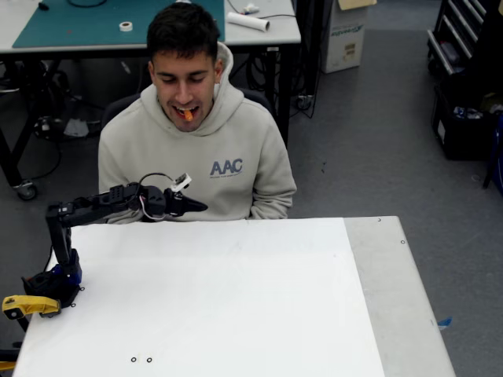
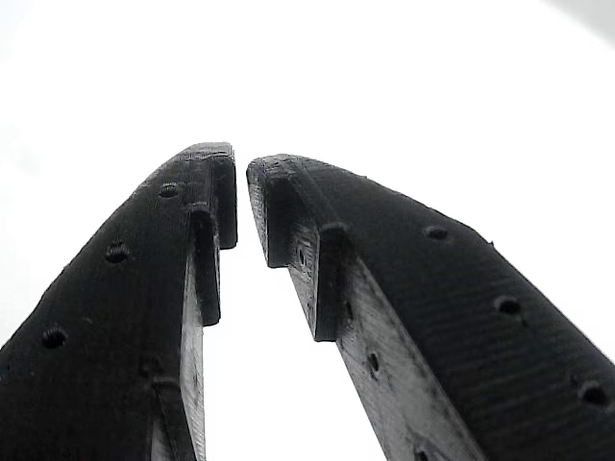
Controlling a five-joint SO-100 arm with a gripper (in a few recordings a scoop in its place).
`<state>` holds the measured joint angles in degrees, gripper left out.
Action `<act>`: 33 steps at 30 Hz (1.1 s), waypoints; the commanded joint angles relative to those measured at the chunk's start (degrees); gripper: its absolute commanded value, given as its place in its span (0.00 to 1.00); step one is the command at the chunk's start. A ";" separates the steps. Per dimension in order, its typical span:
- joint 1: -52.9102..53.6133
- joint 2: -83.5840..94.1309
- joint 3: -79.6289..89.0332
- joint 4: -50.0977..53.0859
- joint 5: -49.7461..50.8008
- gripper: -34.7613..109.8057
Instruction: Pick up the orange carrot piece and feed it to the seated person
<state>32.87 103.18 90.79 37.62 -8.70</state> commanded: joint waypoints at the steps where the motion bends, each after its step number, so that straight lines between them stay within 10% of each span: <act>1: 0.62 14.24 13.01 0.00 3.16 0.22; 33: -18.19 80.95 83.32 0.26 6.24 0.22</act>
<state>14.50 180.70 174.02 37.62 -2.11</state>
